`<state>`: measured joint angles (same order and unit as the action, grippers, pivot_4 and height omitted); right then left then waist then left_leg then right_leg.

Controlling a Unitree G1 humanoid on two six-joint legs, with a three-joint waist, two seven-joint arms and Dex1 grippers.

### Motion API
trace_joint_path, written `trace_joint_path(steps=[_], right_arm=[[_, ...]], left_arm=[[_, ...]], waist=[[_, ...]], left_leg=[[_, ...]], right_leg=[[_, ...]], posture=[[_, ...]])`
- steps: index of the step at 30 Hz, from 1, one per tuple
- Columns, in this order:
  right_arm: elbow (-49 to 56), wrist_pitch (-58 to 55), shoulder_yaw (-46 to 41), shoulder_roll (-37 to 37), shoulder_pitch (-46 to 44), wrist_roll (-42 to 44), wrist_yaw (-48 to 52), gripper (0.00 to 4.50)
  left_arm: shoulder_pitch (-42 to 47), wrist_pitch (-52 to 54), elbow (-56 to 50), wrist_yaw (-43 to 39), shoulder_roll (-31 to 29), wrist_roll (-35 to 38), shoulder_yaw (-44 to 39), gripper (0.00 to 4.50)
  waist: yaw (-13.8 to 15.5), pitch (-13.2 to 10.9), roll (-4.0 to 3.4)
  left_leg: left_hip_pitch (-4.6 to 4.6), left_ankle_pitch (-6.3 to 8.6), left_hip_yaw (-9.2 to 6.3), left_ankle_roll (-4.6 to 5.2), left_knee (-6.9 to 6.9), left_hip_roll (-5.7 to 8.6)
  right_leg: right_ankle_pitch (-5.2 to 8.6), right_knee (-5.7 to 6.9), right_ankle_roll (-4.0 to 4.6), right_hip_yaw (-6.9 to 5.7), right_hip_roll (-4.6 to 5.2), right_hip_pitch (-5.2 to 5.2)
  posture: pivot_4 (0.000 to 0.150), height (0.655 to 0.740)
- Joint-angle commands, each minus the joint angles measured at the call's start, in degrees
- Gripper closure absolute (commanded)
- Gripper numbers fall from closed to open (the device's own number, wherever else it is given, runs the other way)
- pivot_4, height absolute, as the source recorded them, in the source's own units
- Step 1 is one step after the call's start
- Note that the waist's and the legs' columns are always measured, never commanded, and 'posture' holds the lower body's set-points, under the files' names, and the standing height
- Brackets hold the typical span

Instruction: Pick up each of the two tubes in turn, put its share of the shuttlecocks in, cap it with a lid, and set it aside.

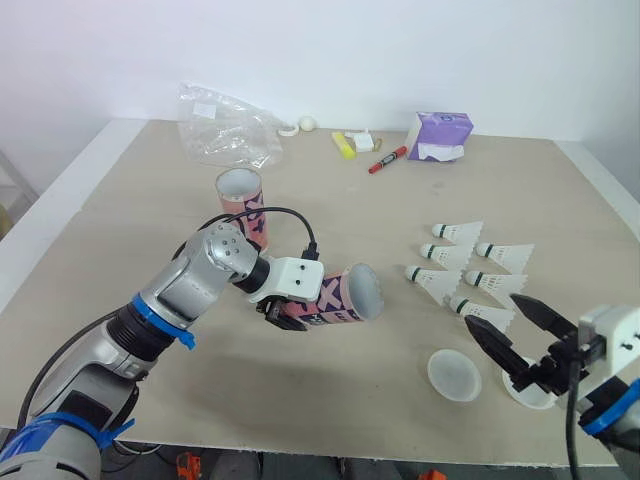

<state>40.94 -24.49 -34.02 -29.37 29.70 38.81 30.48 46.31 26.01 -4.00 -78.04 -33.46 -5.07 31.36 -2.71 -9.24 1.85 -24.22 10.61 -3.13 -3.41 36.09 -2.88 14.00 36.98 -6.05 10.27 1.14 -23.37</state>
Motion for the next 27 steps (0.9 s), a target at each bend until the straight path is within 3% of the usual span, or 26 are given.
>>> trace_joint_path(steps=[1,27], right_arm=[[1.4,1.4,-1.0,2.5,1.1,-2.2,-3.6,0.0],[-9.5,-6.7,5.4,3.1,-7.2,1.7,-4.6,0.0]], left_arm=[[0.2,0.9,0.0,0.1,0.8,-0.4,1.2,1.4],[-0.9,1.7,-1.2,2.0,0.5,-0.2,0.0,1.4]], waist=[[0.0,0.0,-0.05],[0.0,0.1,-0.12]], left_leg=[[0.0,0.0,0.01,0.0,0.03,0.01],[-0.03,0.0,0.0,0.0,0.0,0.15]], right_leg=[[-0.01,0.0,0.01,0.0,0.02,0.01],[0.05,-0.01,-0.02,-0.01,0.18,0.02]], posture=[[0.15,0.74],[0.15,0.74]])
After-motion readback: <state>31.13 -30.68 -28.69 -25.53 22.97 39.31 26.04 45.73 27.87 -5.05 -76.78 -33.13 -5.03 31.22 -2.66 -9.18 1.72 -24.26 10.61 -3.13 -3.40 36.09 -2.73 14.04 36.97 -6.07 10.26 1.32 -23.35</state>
